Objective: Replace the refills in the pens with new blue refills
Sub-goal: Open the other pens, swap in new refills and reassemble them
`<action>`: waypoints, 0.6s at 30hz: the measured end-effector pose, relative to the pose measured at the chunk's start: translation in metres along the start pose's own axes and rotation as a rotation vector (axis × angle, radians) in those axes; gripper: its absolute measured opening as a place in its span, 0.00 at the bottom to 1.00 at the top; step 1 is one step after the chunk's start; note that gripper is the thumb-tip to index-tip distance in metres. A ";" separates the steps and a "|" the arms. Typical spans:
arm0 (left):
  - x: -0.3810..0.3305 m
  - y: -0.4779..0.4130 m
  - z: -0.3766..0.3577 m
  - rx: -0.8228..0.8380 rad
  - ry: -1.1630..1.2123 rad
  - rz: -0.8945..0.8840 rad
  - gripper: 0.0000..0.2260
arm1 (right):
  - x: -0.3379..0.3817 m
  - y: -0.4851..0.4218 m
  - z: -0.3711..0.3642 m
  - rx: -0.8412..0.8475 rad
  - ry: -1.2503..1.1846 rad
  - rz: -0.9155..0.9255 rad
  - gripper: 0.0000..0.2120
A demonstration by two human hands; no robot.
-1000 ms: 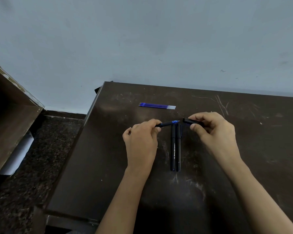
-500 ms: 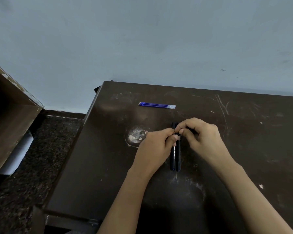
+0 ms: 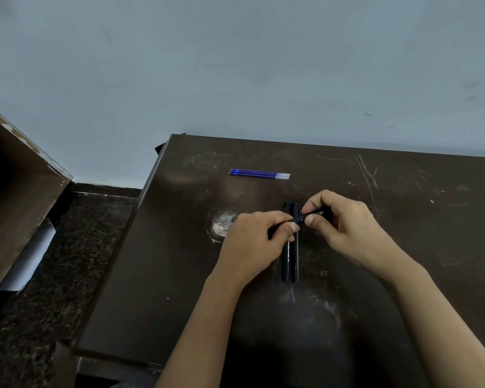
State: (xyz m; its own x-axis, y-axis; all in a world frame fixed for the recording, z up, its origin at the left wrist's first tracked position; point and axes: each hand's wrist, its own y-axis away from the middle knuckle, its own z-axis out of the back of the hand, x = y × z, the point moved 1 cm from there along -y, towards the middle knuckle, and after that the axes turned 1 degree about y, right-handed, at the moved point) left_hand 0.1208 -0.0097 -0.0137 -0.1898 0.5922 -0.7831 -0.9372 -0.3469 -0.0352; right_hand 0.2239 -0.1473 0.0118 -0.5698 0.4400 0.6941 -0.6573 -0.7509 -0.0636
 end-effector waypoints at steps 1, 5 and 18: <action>0.000 0.001 -0.001 -0.015 -0.013 0.004 0.08 | 0.000 0.000 0.000 0.007 0.000 -0.005 0.04; -0.002 0.003 -0.004 -0.086 -0.037 0.005 0.07 | -0.001 0.000 -0.003 0.003 -0.022 -0.021 0.04; -0.007 -0.002 -0.004 -0.322 -0.066 0.112 0.08 | -0.004 -0.003 -0.016 -0.327 -0.138 -0.153 0.16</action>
State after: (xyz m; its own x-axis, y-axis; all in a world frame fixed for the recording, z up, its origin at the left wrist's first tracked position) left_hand 0.1249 -0.0162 -0.0108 -0.3149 0.5796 -0.7516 -0.7711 -0.6179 -0.1535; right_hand 0.2198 -0.1385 -0.0023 -0.3960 0.4472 0.8020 -0.8649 -0.4751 -0.1621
